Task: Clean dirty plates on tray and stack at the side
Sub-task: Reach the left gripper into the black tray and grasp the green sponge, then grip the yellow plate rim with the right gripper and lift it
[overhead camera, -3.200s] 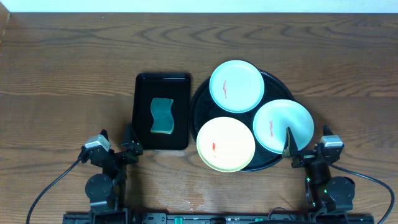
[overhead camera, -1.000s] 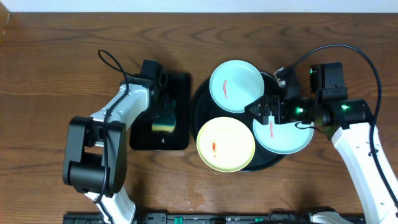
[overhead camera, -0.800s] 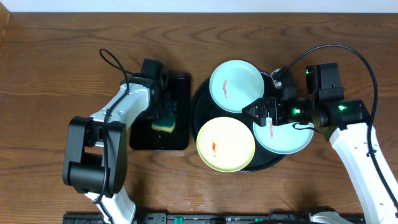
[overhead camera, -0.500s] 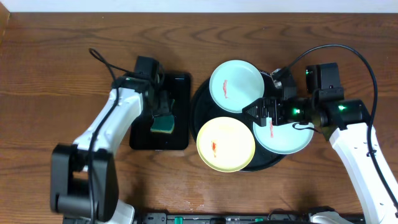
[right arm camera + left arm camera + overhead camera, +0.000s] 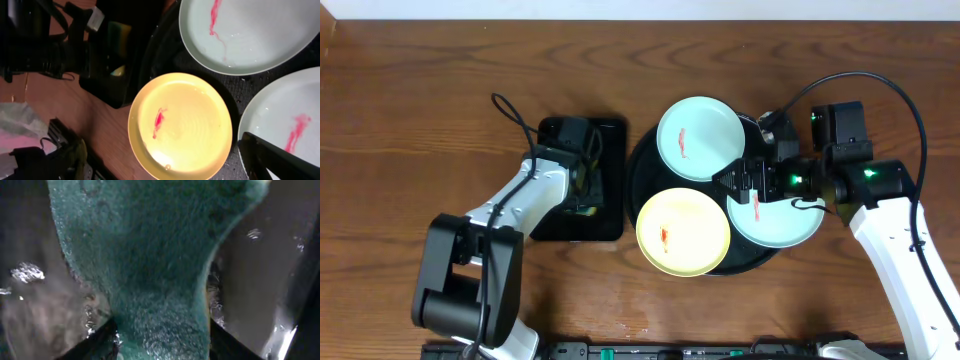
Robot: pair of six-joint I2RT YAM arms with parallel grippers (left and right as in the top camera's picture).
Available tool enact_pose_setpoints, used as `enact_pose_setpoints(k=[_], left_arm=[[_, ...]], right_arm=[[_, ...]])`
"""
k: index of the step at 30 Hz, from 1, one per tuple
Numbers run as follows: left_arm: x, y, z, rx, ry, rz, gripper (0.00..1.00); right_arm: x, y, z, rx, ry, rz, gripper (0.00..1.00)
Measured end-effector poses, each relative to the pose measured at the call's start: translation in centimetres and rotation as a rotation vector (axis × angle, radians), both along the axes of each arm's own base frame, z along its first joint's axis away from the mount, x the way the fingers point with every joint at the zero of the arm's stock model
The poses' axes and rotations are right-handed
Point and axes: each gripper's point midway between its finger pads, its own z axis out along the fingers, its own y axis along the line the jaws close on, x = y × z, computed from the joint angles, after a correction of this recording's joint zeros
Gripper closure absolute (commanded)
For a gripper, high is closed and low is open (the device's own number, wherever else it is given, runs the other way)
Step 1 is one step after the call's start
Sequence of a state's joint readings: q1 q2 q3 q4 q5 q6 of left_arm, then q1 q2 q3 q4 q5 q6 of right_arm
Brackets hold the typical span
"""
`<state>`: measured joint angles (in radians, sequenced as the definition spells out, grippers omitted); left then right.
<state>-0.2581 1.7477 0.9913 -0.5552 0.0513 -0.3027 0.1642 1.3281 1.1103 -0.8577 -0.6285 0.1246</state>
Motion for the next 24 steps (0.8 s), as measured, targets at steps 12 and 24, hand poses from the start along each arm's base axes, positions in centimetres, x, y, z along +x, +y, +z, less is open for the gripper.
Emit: enact_pose_setpoints(k=[12,24], left_arm=[[0.2,1.3,0.7,0.054,-0.003,0.031,0.92],[1.8,0.3,7.2,-0.018,-0.179,0.024,0.37]], right_arm=[[-1.7,-0.6,-3.4,-0.194,0.051,0.001,0.35],[-3.1,-1.3,-8.4,-0.344,0.083,-0.036,0.21]])
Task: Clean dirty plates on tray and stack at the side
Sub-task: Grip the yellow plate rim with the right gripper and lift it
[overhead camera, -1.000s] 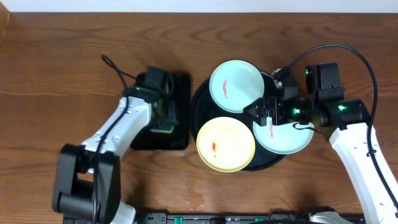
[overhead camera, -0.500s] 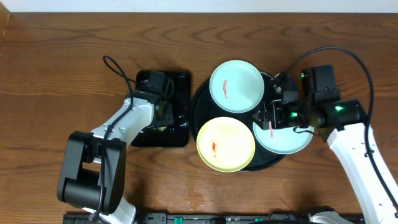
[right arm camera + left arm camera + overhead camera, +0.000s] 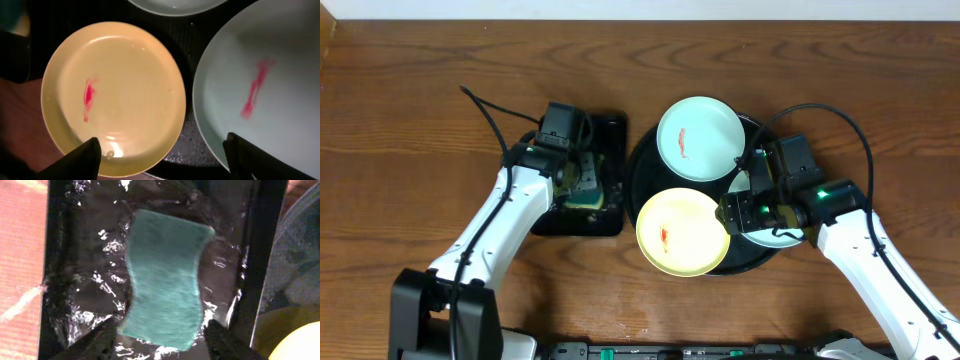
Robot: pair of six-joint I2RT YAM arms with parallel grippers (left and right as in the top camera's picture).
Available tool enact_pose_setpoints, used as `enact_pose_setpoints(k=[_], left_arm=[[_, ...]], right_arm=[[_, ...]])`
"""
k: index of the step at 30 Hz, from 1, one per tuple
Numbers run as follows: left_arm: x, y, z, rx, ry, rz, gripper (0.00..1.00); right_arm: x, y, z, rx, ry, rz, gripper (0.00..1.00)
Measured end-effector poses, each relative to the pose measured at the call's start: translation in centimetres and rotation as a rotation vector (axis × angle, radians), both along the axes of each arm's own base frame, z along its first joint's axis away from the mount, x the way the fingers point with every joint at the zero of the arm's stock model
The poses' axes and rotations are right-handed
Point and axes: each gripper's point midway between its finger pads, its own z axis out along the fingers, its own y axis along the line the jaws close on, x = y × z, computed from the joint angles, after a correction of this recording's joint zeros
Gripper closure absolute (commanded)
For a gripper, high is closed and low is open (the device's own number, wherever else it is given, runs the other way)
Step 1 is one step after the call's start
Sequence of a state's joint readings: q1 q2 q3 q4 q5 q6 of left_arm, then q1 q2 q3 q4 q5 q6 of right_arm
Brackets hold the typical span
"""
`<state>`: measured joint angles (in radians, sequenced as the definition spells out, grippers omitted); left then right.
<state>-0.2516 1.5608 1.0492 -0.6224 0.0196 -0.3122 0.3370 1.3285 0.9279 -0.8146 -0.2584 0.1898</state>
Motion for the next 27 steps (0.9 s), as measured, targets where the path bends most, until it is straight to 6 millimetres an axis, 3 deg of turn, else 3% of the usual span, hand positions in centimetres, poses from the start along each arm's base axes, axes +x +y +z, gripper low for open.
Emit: enact_pose_setpoints(k=[5,7,10,12,14,17,19,20,21,22,27], left_arm=[[1.4,-0.4,-1.8,-0.003,-0.011,0.001,0.37],[1.8,-0.5,-3.4,0.002,0.011,0.002,0.45],[1.8,-0.5,-6.0,0.011,0.062,0.003,0.49],[1.8,-0.7,-7.1,0.007,0.084,0.003,0.66],[1.8,-1.0,-7.5,-0.012,0.089,-0.001,0.92],[1.9,-2.0,-7.3,-0.044,0.086,-0.024,0.93],[1.9,-2.1,-7.2,-0.048,0.086,-0.027,0.91],[1.9,-2.1,-7.2,-0.05,0.087,-0.028,0.71],[1.9,-2.1,-7.1,-0.049,0.086,-0.029,0.42],[1.8,-2.1,-7.1,-0.047,0.087,-0.028,0.33],[1.0,-1.4,-6.8,-0.031,0.114,-0.015,0.31]], right_arm=[[0.1,-0.1,0.0,-0.008,-0.002,-0.008,0.21],[0.0,-0.2,-0.1,-0.01,0.0,-0.008,0.21],[-0.1,-0.3,-0.1,-0.013,0.005,-0.009,0.2],[-0.2,-0.3,-0.2,-0.015,0.009,-0.009,0.2],[-0.3,-0.3,-0.2,-0.016,0.014,-0.009,0.2],[-0.3,-0.3,-0.2,-0.017,0.016,-0.009,0.21],[-0.4,-0.4,-0.4,-0.016,0.018,-0.011,0.21],[-0.5,-0.4,-0.7,-0.017,0.021,-0.012,0.22],[-0.6,-0.5,-1.0,-0.019,0.027,-0.014,0.22],[-0.8,-0.5,-1.2,-0.021,0.033,-0.015,0.21],[-1.2,-0.7,-1.9,-0.025,0.047,-0.015,0.19]])
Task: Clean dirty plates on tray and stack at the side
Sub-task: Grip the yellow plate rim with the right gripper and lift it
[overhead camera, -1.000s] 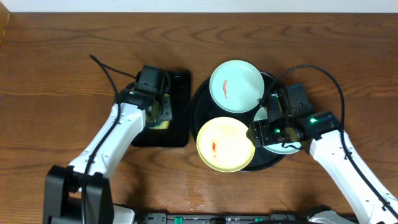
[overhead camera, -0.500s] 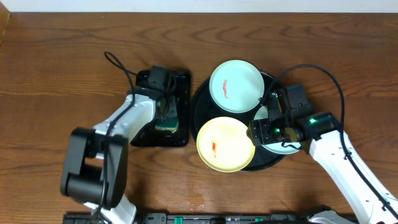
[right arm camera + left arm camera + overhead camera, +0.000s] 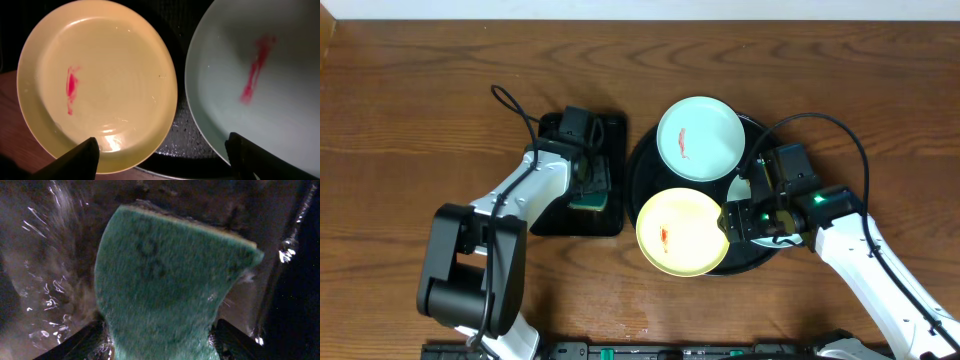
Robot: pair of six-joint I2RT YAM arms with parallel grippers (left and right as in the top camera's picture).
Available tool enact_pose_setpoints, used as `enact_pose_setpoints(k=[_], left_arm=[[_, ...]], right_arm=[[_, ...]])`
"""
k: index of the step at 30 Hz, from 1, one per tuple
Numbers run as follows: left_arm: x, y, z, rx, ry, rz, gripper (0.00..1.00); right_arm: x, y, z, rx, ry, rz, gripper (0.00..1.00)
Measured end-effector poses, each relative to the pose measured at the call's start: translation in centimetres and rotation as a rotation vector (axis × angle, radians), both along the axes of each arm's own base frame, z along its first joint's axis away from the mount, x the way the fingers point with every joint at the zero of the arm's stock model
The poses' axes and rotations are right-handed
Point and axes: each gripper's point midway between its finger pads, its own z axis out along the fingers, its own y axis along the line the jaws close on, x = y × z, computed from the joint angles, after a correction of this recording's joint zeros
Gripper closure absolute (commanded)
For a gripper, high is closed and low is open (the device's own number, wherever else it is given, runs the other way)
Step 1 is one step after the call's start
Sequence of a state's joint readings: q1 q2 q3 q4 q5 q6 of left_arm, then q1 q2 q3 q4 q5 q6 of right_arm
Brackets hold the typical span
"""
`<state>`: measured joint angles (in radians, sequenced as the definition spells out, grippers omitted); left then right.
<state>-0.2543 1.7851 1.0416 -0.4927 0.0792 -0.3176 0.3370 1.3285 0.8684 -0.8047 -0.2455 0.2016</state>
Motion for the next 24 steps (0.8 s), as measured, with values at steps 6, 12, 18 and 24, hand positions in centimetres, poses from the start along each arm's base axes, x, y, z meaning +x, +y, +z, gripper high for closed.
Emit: enact_pose_setpoints(k=[6,12,18,24], left_arm=[[-0.2,0.0,1.6,-0.006,-0.023,-0.001,0.35],[-0.2,-0.3,1.5,-0.006,-0.028,-0.011,0.41],[0.2,-0.6,-0.4,0.005,-0.011,-0.012,0.86],[0.2,-0.3,-0.7,0.022,-0.002,-0.014,0.93]], right_arm=[[0.3,0.1,0.1,0.005,-0.014,0.0,0.19],[0.7,0.2,0.2,0.011,-0.03,0.0,0.19],[0.6,0.2,0.2,0.009,-0.024,0.0,0.19],[0.4,0.1,0.1,0.006,-0.015,0.0,0.34]])
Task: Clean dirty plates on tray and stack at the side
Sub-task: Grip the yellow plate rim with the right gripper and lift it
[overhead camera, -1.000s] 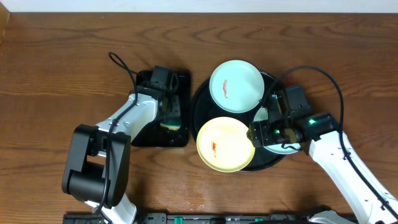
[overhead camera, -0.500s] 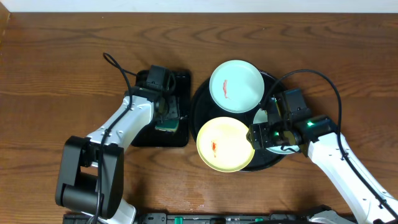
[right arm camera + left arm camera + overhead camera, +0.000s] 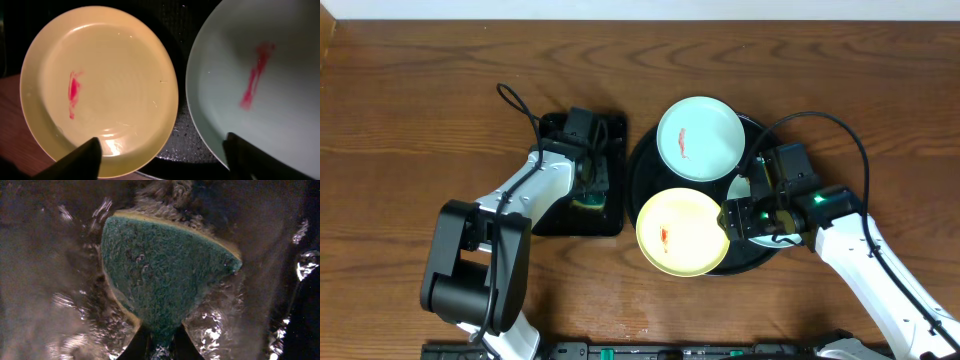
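Observation:
A green sponge (image 3: 165, 275) with a yellow underside lies in the wet black rectangular tray (image 3: 610, 135). My left gripper (image 3: 160, 332) is shut on the sponge's near end, also seen from overhead (image 3: 585, 185). On the round black tray (image 3: 638, 170) sit a yellow plate (image 3: 100, 90) with a red smear, a mint plate (image 3: 260, 85) with a red smear, and a second smeared mint plate (image 3: 699, 138) at the back. My right gripper (image 3: 162, 150) hangs open over the gap between the yellow plate and the right mint plate.
Brown wooden table (image 3: 420, 90) stretches to the left and back. The rectangular tray holds water and glints. The right arm (image 3: 870, 260) and its cable cover most of the right mint plate from overhead.
My left gripper's jaws stood wide on either side of the sponge; now they are shut, pinching its near end. The right gripper has barely moved.
At first my left gripper was low on the sponge and the right gripper sat high over the plates. Then the left was raised and open above the sponge, the right lower between two plates. The left then came down around the sponge and is now shut on it.

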Robot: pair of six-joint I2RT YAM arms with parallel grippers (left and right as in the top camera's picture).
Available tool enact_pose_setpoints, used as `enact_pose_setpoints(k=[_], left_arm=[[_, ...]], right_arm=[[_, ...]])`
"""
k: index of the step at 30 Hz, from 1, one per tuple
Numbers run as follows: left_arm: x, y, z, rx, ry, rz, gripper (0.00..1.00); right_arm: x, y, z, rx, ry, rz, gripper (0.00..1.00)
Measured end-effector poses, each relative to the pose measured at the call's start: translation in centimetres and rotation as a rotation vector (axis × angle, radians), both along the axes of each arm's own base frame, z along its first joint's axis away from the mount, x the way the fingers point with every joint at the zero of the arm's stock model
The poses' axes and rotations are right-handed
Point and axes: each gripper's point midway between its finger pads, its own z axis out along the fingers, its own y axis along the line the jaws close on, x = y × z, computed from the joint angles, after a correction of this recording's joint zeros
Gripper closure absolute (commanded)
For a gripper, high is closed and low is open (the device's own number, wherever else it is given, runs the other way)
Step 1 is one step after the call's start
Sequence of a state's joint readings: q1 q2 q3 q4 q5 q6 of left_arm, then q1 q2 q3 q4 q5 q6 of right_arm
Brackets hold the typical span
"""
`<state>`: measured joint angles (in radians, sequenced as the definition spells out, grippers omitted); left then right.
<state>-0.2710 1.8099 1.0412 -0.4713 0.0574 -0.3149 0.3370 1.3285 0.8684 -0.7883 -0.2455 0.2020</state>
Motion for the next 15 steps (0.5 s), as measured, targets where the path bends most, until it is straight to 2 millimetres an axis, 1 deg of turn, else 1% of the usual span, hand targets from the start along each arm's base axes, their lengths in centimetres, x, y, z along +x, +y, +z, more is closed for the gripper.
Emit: enact_pose_setpoints(k=[2,3,5,8,10,12,13,15], left_arm=[[-0.1,0.1,0.1,0.003,0.007,0.0,0.93],[-0.3,0.1,0.3,0.005,0.013,0.0,0.93],[-1.0,0.3,0.7,0.011,0.038,0.0,0.92],[-2.2,0.5,1.8,0.015,0.065,-0.001,0.92],[-2.7,0.6,3.3,0.008,0.052,-0.002,0.93],[-3.0,0.7,5.3,-0.003,0.02,-0.002,0.93],[-3.3,0.7,6.5,-0.012,0.0,-0.003,0.92],[-3.6,0.8,8.4,-0.021,-0.034,-0.004,0.92]], right_arm=[[0.1,0.0,0.0,0.001,-0.004,0.004,0.53],[0.1,0.1,0.0,0.001,-0.007,0.002,0.57],[0.1,0.3,0.0,0.0,-0.01,0.01,0.55],[-0.2,0.9,-0.5,-0.007,0.007,0.033,0.48],[-0.5,1.3,-1.4,-0.02,0.035,0.053,0.44],[-0.9,1.4,-2.5,-0.04,0.072,0.064,0.44],[-1.0,1.3,-3.2,-0.062,0.092,0.065,0.44],[-1.0,1.1,-4.4,-0.093,0.121,0.055,0.45]])
